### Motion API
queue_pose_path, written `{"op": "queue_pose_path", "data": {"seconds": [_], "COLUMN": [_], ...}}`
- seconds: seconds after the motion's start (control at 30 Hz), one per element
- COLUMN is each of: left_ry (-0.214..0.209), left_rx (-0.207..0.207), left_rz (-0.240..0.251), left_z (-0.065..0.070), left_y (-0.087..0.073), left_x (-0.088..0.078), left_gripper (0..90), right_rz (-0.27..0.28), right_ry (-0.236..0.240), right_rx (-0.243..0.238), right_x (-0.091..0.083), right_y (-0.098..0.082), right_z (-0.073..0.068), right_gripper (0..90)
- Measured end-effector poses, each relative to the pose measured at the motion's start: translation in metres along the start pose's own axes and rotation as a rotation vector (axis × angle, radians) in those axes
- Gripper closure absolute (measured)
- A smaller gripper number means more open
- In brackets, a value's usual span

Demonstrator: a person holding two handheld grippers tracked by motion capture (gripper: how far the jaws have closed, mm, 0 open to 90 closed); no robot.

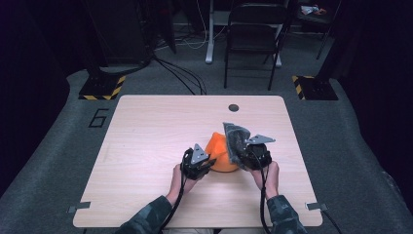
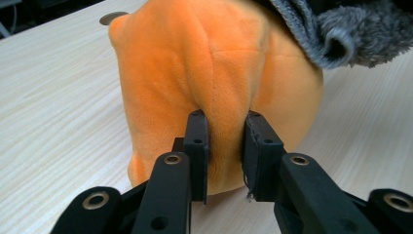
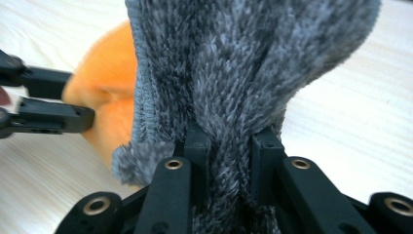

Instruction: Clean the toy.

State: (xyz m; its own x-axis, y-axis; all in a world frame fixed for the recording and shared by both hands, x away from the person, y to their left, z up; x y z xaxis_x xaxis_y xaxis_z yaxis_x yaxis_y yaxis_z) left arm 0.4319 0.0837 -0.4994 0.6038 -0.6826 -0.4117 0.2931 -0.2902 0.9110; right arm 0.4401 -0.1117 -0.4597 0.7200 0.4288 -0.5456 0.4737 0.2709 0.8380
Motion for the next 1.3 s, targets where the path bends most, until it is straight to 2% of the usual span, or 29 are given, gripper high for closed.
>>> {"op": "queue_pose_path", "data": {"seconds": [0.13,0.17,0.27,0.37,0.43,0.6,0.67,1.03,1.13,1.3], "left_ry": [-0.013,-0.016,-0.027,-0.031,-0.033,-0.036,-0.036,-0.034,-0.032,-0.024], "left_rx": [-0.044,-0.033,-0.026,-0.015,-0.016,-0.01,-0.022,-0.013,-0.016,-0.02], "left_rz": [0.007,0.012,-0.001,-0.016,-0.019,-0.027,-0.023,-0.017,-0.019,-0.01], "left_z": [0.004,0.005,0.007,0.006,0.006,0.003,0.003,0.001,0.0,0.0], "left_y": [0.005,0.006,0.005,0.001,-0.001,-0.002,-0.003,-0.003,-0.004,-0.004], "left_x": [-0.005,-0.005,-0.004,-0.001,0.001,0.001,0.002,0.002,0.002,0.002], "left_gripper": [75.3,75.3,75.2,74.9,74.5,73.9,73.7,72.5,72.3,71.9], "right_rz": [0.055,0.061,0.035,-0.003,-0.019,-0.057,-0.064,-0.15,-0.195,-0.248], "right_ry": [0.043,0.057,0.065,0.035,0.035,-0.003,-0.006,-0.053,-0.071,-0.067], "right_rx": [0.009,0.002,-0.035,-0.071,-0.066,-0.072,-0.063,0.022,0.036,0.057], "right_x": [-0.011,-0.011,-0.006,0.004,0.008,0.01,0.012,0.022,0.027,0.034], "right_y": [0.015,0.017,0.016,0.009,0.005,-0.002,-0.006,-0.03,-0.039,-0.051], "right_z": [-0.014,-0.018,-0.031,-0.034,-0.031,-0.023,-0.017,0.013,0.02,0.026], "right_gripper": [73.7,73.6,73.2,72.9,72.8,72.7,72.7,72.4,72.3,72.2]}}
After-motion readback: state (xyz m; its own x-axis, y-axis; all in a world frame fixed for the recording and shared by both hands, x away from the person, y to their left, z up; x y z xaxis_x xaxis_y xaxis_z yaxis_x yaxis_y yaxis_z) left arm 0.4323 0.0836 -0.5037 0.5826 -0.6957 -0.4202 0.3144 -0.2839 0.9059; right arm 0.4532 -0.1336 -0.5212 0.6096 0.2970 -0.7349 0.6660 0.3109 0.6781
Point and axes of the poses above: each handheld gripper's, and its own axes: x roughly forward along the jaws, y roughly out of its top, z roughly to its right, the point moved 4 cm from there along x, roughly forward along the jaws, and after that the axes turned 6 degrees about z, right-handed, at the moved point
